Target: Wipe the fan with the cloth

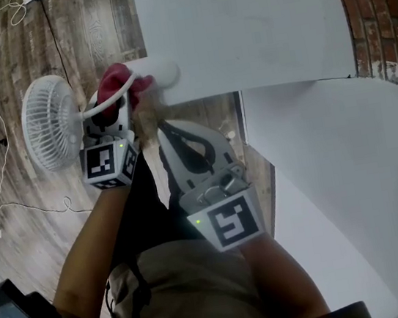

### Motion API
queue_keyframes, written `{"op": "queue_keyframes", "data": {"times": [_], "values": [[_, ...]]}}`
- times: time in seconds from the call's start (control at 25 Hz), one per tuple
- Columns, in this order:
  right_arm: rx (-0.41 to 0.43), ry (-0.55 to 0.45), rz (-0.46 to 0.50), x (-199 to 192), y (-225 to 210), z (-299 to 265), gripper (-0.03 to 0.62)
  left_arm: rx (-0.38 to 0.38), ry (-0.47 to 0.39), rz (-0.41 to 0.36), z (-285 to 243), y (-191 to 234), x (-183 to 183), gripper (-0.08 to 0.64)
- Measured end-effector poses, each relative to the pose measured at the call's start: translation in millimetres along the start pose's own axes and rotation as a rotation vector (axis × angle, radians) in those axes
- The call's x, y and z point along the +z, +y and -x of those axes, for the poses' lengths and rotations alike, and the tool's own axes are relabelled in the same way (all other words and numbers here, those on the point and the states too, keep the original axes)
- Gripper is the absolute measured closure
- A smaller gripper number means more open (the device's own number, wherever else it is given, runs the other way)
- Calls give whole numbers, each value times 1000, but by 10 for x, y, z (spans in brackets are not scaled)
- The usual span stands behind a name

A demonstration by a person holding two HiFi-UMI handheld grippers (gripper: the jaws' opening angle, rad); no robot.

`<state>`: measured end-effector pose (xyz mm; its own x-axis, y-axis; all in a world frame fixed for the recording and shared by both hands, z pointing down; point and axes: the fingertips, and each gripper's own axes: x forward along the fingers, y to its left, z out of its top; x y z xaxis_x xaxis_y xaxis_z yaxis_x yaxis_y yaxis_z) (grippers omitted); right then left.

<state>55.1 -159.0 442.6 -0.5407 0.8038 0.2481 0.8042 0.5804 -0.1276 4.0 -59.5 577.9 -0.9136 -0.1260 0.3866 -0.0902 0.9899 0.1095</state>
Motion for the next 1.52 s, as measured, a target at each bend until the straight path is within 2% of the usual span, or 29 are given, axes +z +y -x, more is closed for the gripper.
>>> {"op": "queue_keyframes", "data": {"times": [0.2, 0.4, 0.48, 0.56, 0.72, 0.92, 0.96, 1.04, 1.08, 1.12, 1.16, 1.24, 1.36, 1.52], "values": [[-4, 6, 6, -29, 60, 28, 592, 23, 13, -7, 114, 139, -92, 422], [-8, 6, 16, -17, 79, 52, 592, -33, -57, 73, 153, -65, 121, 422], [-11, 3, 16, -12, 74, 58, 592, -25, -46, 71, 94, -94, 157, 423], [-14, 4, 12, -22, 79, 70, 592, 6, -8, 46, 19, -42, 68, 423], [-14, -32, 16, 36, 144, 115, 592, 44, 36, 42, 80, 134, -110, 420], [-14, -54, 11, 76, 161, 86, 591, -14, 12, 95, 357, 5, -135, 429], [-12, -57, 3, 81, 169, 64, 553, -35, -9, 85, 420, -57, -97, 429], [12, -37, -25, 42, 213, 2, 532, -69, -55, 59, 535, -184, 20, 428], [34, -13, -49, -4, 254, -32, 474, -78, -71, 47, 585, -245, 85, 428], [61, 13, -76, -52, 304, -64, 359, -85, -84, 35, 629, -306, 158, 428], [87, 32, -98, -87, 357, -91, 302, -93, -100, 20, 665, -376, 245, 428], [119, 44, -110, -97, 444, -133, 239, -125, -139, -13, 725, -549, 451, 428], [122, 33, -92, -30, 488, -193, 196, -157, -200, -61, 833, -711, 719, 426], [143, 34, -42, 175, 536, -215, 195, -149, -233, -112, 1040, -757, 958, 430]]}}
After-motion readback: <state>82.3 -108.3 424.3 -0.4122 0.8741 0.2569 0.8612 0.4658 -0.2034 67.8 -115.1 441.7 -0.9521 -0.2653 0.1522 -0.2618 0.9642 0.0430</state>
